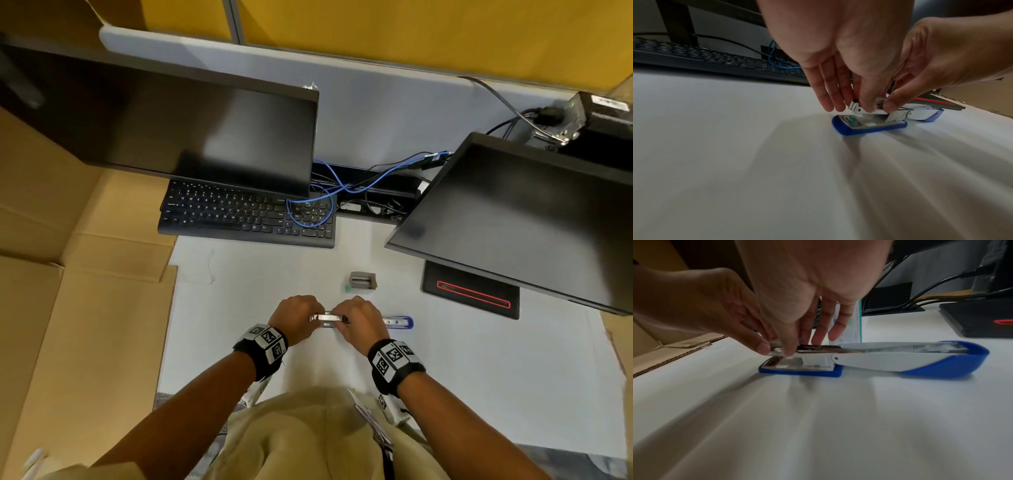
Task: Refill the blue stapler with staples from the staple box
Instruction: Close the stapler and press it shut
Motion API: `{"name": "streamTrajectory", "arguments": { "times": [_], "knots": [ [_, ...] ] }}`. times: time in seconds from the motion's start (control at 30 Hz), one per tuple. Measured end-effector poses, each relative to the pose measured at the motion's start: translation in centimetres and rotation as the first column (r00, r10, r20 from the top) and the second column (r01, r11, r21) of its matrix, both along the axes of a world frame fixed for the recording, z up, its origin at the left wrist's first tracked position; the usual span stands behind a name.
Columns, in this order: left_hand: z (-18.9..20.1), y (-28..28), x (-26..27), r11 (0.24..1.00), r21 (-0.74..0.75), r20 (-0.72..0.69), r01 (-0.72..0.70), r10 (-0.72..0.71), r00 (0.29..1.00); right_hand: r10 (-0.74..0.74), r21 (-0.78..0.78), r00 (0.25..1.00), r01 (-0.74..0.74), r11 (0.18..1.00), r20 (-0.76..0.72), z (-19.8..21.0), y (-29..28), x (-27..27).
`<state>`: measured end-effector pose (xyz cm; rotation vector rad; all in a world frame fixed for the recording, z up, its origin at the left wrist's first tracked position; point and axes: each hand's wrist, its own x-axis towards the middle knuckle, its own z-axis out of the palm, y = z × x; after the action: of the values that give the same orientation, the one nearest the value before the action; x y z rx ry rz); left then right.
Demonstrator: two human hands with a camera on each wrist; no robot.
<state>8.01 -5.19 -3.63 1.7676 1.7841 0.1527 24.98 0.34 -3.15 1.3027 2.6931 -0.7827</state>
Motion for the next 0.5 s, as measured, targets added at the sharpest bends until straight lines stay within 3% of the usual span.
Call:
{"name": "streamTrajectory", "arguments": {
  "times": [0.33,0.5],
  "knots": [
    [-0.6,-0.2,-0.2,0.998,0.049,0.029,0.029,-0.030,0.999,0.013,-0.002,0.999,-0.013,1.000,0.047,-0.5,0.1,0.2],
    [-0.5,0.0,0.5,0.986,0.070,-0.006,0.154,-0.154,0.988,0.025,0.014,0.993,-0.027,1.000,0.114,-0.9,0.5,1.4]
  ]
}}
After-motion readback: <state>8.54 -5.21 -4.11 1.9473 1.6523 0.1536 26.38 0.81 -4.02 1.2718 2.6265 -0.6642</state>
